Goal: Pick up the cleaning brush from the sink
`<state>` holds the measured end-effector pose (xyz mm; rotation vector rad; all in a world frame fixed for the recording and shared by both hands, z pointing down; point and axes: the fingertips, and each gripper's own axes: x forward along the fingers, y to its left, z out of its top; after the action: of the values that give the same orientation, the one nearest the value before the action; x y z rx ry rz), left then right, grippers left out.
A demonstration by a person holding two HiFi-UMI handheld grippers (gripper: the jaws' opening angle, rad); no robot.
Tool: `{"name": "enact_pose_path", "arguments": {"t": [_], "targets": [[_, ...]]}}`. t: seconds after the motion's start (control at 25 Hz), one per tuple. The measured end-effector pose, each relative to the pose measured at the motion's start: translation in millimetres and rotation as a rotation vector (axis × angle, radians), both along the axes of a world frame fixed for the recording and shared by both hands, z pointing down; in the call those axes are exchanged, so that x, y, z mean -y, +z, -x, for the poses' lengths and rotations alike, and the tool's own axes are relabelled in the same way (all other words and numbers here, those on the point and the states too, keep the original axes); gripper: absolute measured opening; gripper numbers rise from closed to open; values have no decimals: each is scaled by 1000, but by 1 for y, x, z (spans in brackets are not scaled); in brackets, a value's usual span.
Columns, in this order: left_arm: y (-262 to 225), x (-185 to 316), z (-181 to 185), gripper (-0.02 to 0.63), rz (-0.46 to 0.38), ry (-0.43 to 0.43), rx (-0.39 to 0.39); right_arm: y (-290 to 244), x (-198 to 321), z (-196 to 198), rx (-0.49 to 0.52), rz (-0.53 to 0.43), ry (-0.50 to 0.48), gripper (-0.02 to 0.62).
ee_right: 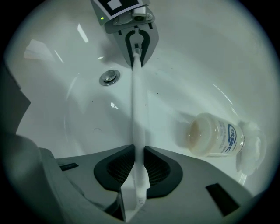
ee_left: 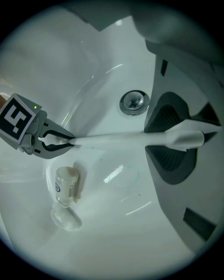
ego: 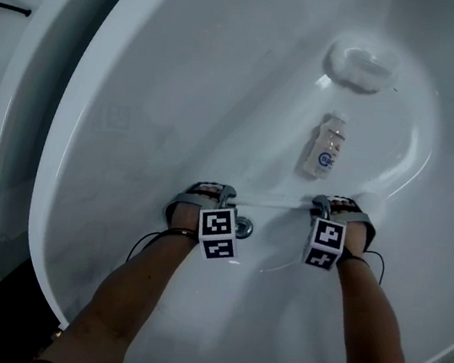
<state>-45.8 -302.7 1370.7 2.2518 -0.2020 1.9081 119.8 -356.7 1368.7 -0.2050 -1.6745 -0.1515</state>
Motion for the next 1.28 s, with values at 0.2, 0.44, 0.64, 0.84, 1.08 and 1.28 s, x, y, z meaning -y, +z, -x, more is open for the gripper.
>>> {"name": "enact_pose_path", "arguments": {"t": [0.2, 0.44, 0.64, 0.84, 1.08, 1.28], "targets": [[-30, 10, -3, 113, -5, 17, -18, -27, 8, -4, -85, -27, -37, 51], [-132, 19, -3, 112, -42, -7, -28, -133, 22, -4, -80, -64, -57, 51], [-257, 13, -3, 112, -136, 34, -55, -258, 15, -5, -96, -111, -50, 51], [-422, -22, 1, 111, -180, 61, -72, -409, -20, -8, -70, -194, -65, 51], [-633, -58, 10, 110, -309, 46, -123, -620, -53, -1, -36, -303, -65, 51], [-808, -124, -2, 109, -460, 46, -136, -763, -119, -8, 0, -375, -62, 51]]}}
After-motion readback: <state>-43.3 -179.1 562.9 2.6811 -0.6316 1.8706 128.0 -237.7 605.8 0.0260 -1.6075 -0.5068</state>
